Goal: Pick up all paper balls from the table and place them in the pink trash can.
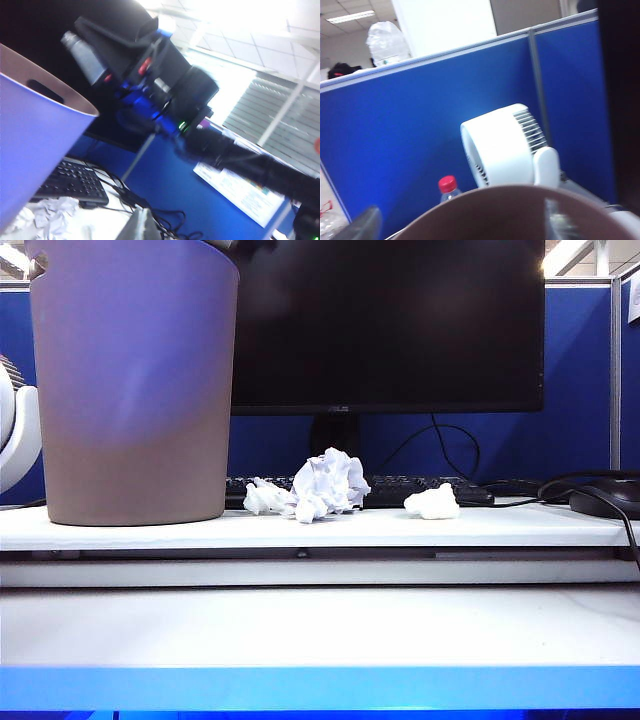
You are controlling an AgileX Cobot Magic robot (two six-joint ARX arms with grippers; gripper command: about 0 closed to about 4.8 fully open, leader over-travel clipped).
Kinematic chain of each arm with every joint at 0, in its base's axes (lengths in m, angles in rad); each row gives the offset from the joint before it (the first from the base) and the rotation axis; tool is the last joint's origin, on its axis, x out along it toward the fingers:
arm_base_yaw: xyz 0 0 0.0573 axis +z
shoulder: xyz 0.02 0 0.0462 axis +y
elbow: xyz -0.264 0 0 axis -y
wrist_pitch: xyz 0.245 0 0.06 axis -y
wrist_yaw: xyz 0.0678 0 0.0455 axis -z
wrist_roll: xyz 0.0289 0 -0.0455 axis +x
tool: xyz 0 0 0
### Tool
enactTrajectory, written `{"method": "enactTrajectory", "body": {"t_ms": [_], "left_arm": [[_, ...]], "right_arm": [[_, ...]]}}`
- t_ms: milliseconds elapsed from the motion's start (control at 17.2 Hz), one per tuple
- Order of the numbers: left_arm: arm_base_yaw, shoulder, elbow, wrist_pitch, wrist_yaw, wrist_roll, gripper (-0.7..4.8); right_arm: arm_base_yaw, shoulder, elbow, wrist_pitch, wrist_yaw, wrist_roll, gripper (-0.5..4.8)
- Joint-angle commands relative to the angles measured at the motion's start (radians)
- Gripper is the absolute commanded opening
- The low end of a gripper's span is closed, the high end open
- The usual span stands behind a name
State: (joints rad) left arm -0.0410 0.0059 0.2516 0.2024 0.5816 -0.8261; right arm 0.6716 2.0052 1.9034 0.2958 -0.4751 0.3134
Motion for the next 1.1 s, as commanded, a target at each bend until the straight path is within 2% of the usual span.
{"method": "enactTrajectory", "body": {"t_ms": [58,232,348,464,522,580,696,754,870,1044,1102], "left_arm": [[0.000,0.000,0.005,0.016,0.019,0.053,-0.05],[0.000,0.073,0.013,0.023,0.067,0.150,-0.05],[-0.001,0.163,0.048,0.024,0.067,0.223,-0.05],[-0.010,0.306,0.124,0.024,0.066,0.315,-0.05],[-0.050,0.432,0.202,0.023,0.066,0.387,-0.05],[-0.133,0.597,0.313,0.011,0.065,0.466,-0.05],[-0.259,0.795,0.475,-0.078,0.039,0.560,-0.05],[-0.366,0.927,0.605,-0.205,-0.021,0.647,-0.05],[-0.496,1.061,0.747,-0.349,-0.203,0.728,-0.05],[-0.607,1.159,0.859,-0.481,-0.468,0.802,-0.05],[-0.619,1.172,0.871,-0.494,-0.521,0.809,-0.05]], "right_arm": [[-0.071,-0.163,0.009,-0.208,0.016,-0.113,4.63],[-0.129,-0.323,0.009,-0.695,0.266,-0.423,4.63],[-0.154,-0.383,0.007,-0.978,0.410,-0.453,4.63],[-0.166,-0.396,0.004,-1.222,0.462,-0.481,4.63],[-0.169,-0.396,-0.030,-1.265,0.488,-0.504,4.63],[-0.169,-0.394,-0.080,-1.289,0.510,-0.505,4.63],[-0.169,-0.390,-0.153,-1.286,0.511,-0.505,4.63],[-0.169,-0.390,-0.217,-1.275,0.531,-0.505,4.63],[-0.177,-0.390,-0.318,-1.217,0.552,-0.507,4.63],[-0.200,-0.388,-0.472,-1.052,0.544,-0.509,4.63],[-0.200,-0.377,-0.498,-1.018,0.544,-0.508,4.63]]}}
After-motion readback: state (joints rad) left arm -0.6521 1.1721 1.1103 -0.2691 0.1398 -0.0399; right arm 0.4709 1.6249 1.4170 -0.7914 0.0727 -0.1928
